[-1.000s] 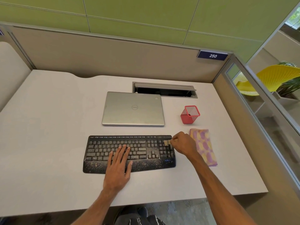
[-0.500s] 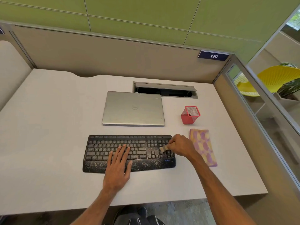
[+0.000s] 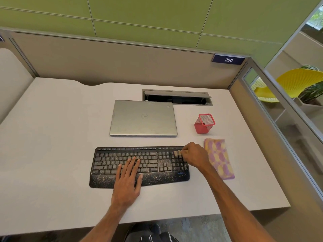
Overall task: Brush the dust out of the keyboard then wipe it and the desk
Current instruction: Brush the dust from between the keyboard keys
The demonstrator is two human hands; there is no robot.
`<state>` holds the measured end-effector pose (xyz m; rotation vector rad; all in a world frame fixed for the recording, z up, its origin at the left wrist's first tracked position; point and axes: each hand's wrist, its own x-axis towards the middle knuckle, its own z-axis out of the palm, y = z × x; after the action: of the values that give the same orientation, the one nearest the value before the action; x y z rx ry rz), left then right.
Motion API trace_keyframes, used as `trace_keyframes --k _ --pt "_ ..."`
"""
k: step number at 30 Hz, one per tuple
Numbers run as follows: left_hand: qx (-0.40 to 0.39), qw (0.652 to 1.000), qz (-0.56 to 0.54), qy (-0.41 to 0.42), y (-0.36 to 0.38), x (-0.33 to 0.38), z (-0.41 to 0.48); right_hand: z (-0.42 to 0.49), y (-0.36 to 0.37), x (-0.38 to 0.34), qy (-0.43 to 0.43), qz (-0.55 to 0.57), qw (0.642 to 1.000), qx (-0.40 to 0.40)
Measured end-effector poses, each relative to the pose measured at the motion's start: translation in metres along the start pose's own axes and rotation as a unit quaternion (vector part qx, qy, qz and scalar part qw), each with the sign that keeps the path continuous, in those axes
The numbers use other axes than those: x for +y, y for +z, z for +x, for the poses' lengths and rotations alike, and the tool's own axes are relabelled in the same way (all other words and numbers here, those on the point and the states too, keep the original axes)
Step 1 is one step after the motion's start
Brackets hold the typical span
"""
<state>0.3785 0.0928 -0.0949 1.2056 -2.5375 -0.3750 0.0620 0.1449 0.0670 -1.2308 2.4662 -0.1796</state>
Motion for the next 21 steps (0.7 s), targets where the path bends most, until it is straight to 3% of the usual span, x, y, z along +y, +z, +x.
trace_keyframes --k 5,10,14,19,21 --pt "0.001 1.000 -0.003 0.000 0.0006 -0.0002 0.0003 0.0007 0.0023 -0.0053 -0.001 -0.014 0.996 -0.083" --pt "0.001 1.000 -0.002 0.000 -0.0001 0.0002 0.0001 0.0016 0.0013 0.0023 0.018 0.007 1.000 0.000" --pt "0.003 1.000 -0.002 0.001 0.0000 -0.0002 0.0001 -0.0013 0.0039 0.0005 -0.008 0.002 0.996 -0.084" --pt "0.005 1.000 -0.002 0.004 0.0005 0.0001 -0.0001 -0.0008 -0.0007 0.0007 -0.018 0.007 1.000 -0.015" --pt "0.007 1.000 -0.001 0.004 0.0008 -0.0003 -0.0003 -0.0016 0.0031 -0.0007 -0.032 -0.015 0.999 -0.037"
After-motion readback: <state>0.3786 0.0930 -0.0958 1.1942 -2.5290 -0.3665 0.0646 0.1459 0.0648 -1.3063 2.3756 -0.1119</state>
